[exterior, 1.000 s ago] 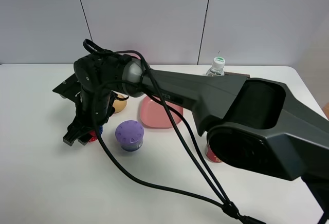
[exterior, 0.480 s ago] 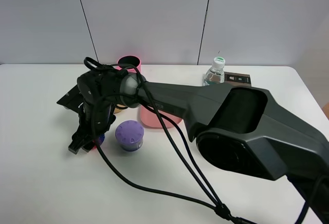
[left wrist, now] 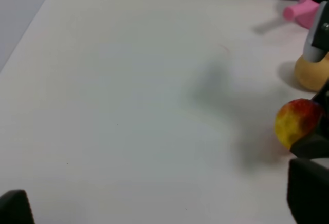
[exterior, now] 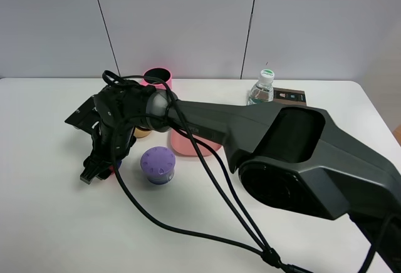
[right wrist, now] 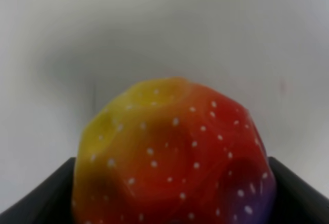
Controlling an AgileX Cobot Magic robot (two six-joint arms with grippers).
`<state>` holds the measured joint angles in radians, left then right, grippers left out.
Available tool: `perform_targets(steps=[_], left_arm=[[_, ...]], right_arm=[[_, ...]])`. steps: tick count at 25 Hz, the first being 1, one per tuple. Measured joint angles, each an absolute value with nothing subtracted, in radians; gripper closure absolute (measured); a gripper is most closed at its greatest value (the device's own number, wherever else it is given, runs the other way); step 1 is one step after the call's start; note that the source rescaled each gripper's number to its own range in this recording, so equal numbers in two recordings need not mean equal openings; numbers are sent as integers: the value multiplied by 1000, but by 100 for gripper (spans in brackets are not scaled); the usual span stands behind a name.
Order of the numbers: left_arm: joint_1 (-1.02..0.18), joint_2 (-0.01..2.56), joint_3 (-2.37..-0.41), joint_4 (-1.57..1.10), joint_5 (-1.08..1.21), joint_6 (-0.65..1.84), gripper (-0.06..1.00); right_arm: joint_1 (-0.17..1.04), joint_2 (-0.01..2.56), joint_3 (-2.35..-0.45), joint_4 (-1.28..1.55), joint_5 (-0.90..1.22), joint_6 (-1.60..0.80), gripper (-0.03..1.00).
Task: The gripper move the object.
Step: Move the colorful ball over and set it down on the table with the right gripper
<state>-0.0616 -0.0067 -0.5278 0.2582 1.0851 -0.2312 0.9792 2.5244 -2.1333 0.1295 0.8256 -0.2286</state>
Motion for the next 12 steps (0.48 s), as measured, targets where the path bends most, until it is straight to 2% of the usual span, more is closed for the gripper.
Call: perform_targets(steps=[12], left_arm=[[-62,-7,-528,258,1085,-231,-6]], right_arm=[[979,2556,-2142,150,853,-232,97]])
